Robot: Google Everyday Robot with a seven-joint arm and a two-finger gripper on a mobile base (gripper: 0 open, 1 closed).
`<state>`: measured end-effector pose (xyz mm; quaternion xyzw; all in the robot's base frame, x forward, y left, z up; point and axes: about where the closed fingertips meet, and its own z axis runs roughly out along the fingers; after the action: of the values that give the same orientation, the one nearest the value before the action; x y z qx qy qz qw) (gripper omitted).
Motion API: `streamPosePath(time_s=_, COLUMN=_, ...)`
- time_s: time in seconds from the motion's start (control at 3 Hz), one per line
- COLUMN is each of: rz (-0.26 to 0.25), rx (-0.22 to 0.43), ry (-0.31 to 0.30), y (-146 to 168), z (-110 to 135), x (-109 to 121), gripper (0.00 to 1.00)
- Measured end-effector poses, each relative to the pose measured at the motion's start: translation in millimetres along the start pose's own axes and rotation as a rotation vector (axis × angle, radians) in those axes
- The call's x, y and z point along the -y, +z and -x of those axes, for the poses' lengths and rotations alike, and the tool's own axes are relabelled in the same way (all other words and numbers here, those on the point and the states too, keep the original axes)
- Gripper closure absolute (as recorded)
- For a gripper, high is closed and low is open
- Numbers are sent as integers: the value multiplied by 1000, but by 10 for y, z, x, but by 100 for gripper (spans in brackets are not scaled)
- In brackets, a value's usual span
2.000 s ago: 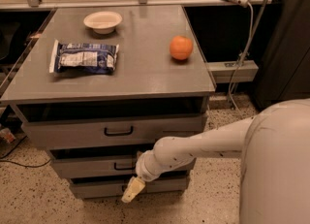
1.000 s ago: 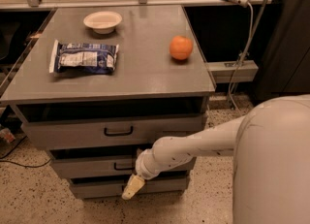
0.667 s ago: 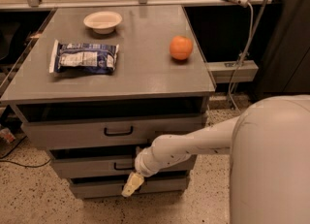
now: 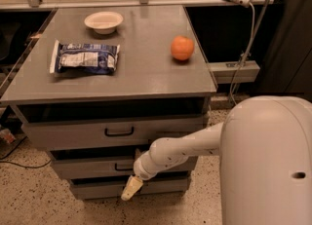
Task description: Open middle drawer
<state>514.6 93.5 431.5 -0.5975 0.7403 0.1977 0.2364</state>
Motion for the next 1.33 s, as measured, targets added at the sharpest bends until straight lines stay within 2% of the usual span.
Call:
streamPosePath(time_s=0.67, rz=32, rx=-6, ry=10, y=29, z=-11, x=-116, gripper=0)
streamPosePath(time_s=1.0, rz=60, rx=-6, ry=55, y=-12, z=-60, x=-279, gripper=0)
streamPosePath(time_s=1.33, rz=59, rx=-6, ry=56, y=-51, z=-32, x=-280, gripper=0)
